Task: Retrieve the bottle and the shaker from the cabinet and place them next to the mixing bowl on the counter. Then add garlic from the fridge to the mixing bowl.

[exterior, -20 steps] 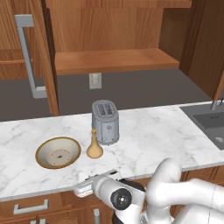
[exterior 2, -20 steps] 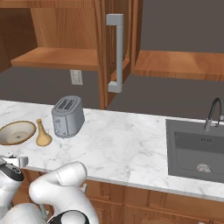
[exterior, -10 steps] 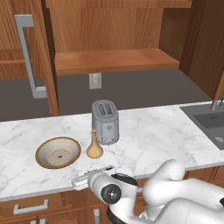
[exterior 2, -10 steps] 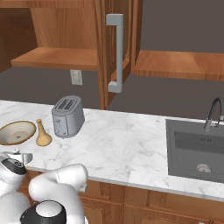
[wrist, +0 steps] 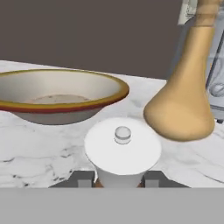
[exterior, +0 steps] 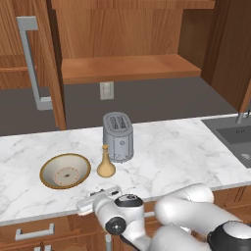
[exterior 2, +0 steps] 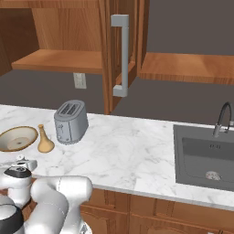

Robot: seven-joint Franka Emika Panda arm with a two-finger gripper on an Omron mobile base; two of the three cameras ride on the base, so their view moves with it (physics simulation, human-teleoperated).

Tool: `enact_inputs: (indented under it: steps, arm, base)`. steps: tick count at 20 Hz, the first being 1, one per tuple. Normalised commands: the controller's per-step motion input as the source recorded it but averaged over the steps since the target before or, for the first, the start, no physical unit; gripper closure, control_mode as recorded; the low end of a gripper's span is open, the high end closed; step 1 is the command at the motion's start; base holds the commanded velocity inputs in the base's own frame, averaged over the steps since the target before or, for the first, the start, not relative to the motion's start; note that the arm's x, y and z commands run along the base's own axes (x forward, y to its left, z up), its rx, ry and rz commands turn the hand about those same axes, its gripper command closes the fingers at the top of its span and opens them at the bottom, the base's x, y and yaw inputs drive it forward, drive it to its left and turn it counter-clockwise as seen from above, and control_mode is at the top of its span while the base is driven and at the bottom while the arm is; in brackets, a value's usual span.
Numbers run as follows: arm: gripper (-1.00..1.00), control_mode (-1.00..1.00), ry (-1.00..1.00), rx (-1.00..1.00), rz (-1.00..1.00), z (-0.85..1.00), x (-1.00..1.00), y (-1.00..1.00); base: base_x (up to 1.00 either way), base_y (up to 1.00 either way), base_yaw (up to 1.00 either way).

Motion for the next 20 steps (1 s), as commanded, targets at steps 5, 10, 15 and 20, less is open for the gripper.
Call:
enact_inputs:
  steps: [5,10,15,20]
  arm:
    - [1.00,-1.00,-0.10,-0.02,0.00,-0.42,0.48,-0.03]
    - [1.00,-1.00,-0.07,-0.02,0.00,-0.44,0.50,-0.13]
    - [1.00,-1.00,-0.09,-0.01,0.00,-0.49,0.47,-0.22]
    - [1.00,-1.00,-0.01,0.01,0.03,-0.12,0.06,-0.09]
  base:
    - [0.00,0.00,0.00]
    - [0.00,0.00,0.00]
    - [0.00,0.00,0.00]
    - [0.00,0.00,0.00]
